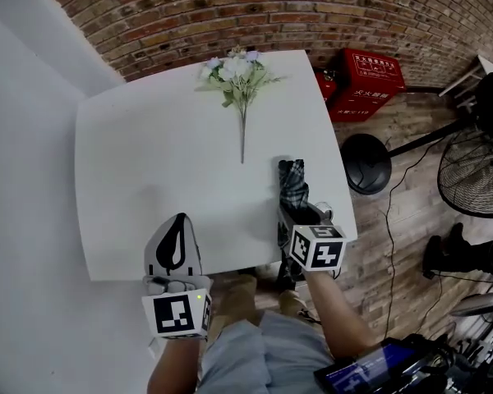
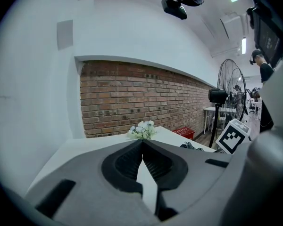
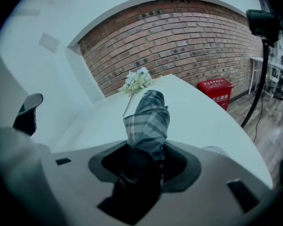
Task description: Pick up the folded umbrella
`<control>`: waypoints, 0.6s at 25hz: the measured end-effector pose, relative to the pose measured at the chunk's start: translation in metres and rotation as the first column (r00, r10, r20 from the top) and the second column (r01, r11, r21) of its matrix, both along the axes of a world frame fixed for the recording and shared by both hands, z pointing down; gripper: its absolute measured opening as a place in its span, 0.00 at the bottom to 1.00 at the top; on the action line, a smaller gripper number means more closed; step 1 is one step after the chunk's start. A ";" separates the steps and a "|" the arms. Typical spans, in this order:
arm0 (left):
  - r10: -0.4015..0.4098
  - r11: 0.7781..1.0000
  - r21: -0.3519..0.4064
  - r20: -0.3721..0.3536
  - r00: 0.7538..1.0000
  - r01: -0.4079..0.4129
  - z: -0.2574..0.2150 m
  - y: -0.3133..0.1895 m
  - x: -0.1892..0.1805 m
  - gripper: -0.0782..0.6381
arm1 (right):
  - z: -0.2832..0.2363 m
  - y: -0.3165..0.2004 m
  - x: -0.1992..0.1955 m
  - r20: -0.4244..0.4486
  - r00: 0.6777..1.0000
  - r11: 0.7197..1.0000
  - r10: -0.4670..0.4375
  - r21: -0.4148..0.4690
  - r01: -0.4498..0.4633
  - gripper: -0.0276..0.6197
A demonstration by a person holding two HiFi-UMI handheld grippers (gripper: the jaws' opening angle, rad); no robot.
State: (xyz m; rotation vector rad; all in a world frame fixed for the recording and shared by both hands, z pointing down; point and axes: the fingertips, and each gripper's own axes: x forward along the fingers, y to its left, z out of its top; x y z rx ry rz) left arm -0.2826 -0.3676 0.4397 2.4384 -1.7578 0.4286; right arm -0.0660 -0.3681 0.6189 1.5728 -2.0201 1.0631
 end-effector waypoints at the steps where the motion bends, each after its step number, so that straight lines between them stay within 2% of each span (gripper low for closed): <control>1: 0.002 1.000 0.002 0.001 1.000 -0.002 -0.001 0.000 0.001 0.12 | -0.002 -0.001 0.001 0.000 1.000 1.000 0.002 0.007 -0.002 0.35; 15: 0.011 0.999 0.030 0.010 1.000 -0.011 -0.016 0.009 0.019 0.12 | -0.033 -0.004 0.011 -0.018 1.000 0.994 -0.015 0.111 0.017 0.35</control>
